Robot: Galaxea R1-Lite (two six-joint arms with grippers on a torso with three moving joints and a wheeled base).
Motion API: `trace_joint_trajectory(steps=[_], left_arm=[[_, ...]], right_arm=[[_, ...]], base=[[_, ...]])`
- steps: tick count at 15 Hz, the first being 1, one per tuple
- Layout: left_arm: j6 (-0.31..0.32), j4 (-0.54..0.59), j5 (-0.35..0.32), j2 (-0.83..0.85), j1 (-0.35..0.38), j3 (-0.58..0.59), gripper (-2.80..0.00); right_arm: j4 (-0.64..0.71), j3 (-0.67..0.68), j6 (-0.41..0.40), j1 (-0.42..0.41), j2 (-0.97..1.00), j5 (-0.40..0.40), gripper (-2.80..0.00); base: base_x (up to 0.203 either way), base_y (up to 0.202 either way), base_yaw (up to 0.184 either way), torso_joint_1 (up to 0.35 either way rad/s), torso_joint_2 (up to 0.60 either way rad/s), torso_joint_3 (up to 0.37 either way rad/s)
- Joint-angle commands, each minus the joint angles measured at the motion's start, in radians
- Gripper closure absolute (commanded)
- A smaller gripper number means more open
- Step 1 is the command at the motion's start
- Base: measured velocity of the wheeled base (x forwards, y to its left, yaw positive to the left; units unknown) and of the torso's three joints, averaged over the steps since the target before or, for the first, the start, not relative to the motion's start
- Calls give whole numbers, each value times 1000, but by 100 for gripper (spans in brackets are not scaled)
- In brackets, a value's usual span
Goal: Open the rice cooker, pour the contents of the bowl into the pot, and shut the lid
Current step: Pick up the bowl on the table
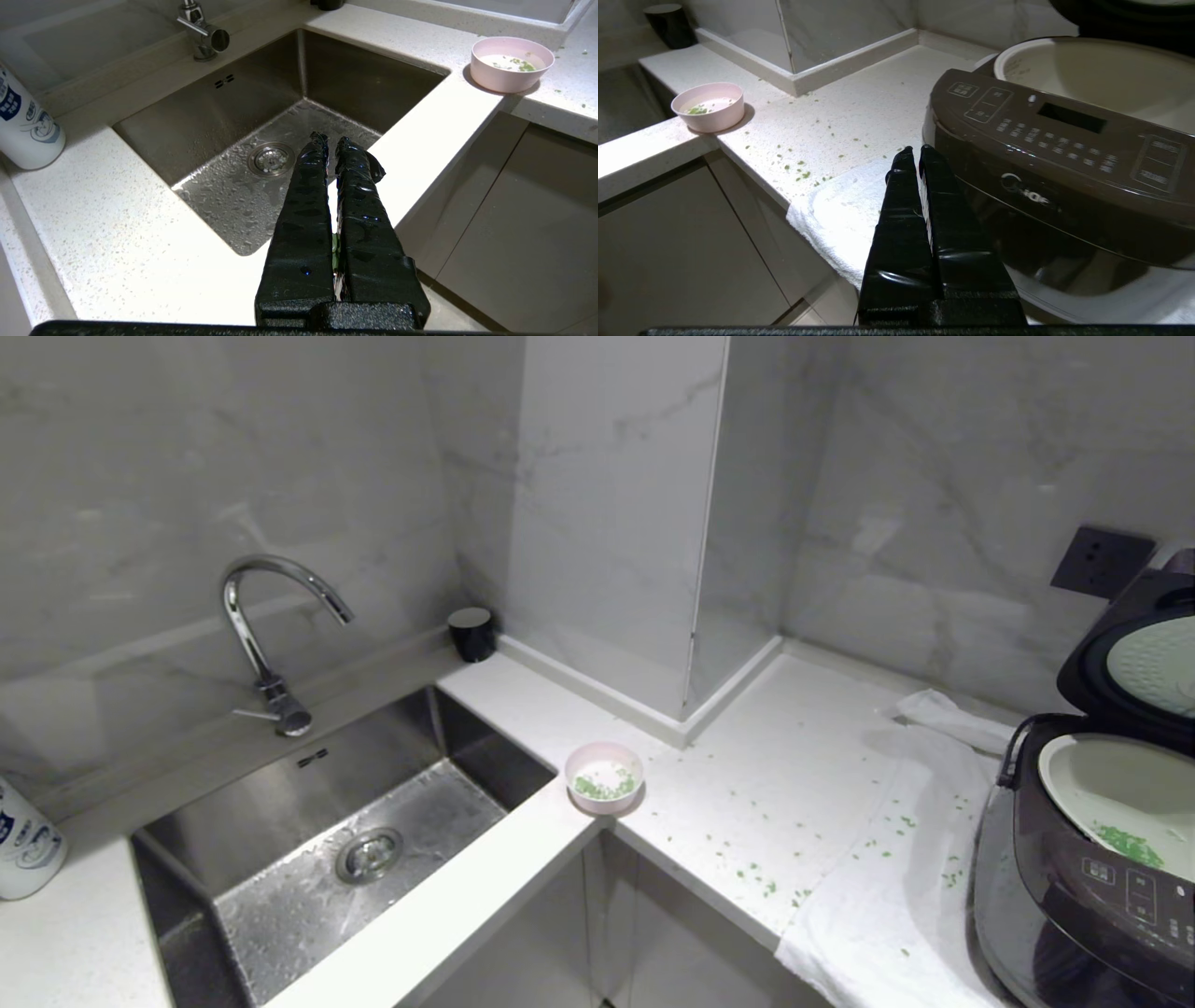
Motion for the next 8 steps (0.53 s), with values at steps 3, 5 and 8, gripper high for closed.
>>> trace_joint_trajectory(steps=[3,5,8], left_arm=[[1,0,0,2,0,0,0],[1,0,0,2,0,1,0],[1,0,1,2,-1,0,0]], right_arm=[[-1,2,0,0,1,1,0],[-1,2,0,0,1,1,0],[-1,2,0,0,1,1,0]], base=[[0,0,0,0,0,0],[0,0,0,0,0,0],[2,6,-147,5,1,0]])
